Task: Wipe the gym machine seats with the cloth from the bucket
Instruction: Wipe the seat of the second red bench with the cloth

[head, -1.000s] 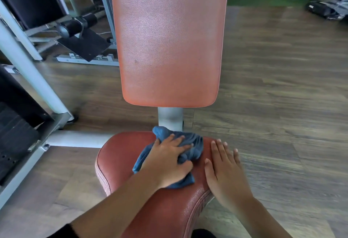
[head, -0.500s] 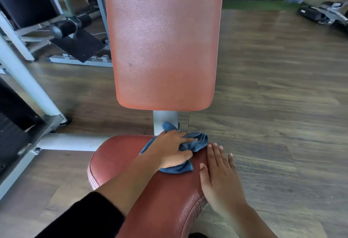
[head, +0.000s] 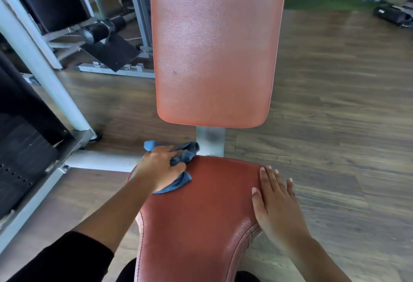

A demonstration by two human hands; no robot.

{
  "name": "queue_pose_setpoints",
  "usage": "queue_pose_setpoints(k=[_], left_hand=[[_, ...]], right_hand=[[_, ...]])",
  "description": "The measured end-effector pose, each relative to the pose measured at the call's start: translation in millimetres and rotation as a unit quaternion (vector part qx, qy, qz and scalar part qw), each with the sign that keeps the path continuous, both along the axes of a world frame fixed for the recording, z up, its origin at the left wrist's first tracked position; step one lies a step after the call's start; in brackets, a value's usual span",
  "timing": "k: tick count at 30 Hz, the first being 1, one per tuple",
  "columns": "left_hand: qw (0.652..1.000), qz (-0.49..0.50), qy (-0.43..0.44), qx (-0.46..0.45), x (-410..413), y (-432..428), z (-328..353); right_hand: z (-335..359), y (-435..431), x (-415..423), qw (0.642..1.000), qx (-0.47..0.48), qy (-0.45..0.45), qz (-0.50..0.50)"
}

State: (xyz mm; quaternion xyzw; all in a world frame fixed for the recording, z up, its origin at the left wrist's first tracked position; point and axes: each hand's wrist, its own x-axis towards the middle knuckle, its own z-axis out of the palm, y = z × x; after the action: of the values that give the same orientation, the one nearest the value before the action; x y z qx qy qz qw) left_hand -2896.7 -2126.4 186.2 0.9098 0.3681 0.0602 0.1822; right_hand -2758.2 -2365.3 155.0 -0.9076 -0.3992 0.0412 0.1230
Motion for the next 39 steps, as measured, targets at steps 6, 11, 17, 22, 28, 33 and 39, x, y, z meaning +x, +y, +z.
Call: queue_pose_setpoints(k=[6,11,17,22,28,33,39], left_hand=[[0.995,0.099,-0.024,0.024,-32.0,-11.6,-7.3],[0.992,-0.004,-0.087,0.087,-55.6,-59.3,-12.0],[0.985,-0.126,-0.107,-0.039,-60.1,-37.7,-5.2],[0.996,-0.037,0.072,0.039,13.1,-25.6,-4.1],[0.978,-0.210,0.013,0.010,-6.5,-65.3,-3.5],[0.997,-0.072,-0.025,0.004,-24.4,-25.7,-3.9],[0.989,-0.143,0.038,0.013,19.6,-71.7,1.1]], right_hand=[[0.4,1.5,0.1,1.000,-0.004,0.005,0.003],[-1.2,1.4,0.8,1.000,0.004,0.016,0.005],[0.9,0.4,0.5,1.000,0.004,0.011,0.002],[1.4,2.4,-0.9,1.000,-0.001,0.008,0.001],[-0.1,1.2,0.3,1.000,-0.004,-0.002,0.002],[-0.5,2.1,-0.7,1.000,-0.004,0.000,0.006],[-0.2,1.1,0.4,1.000,-0.005,0.000,0.006]])
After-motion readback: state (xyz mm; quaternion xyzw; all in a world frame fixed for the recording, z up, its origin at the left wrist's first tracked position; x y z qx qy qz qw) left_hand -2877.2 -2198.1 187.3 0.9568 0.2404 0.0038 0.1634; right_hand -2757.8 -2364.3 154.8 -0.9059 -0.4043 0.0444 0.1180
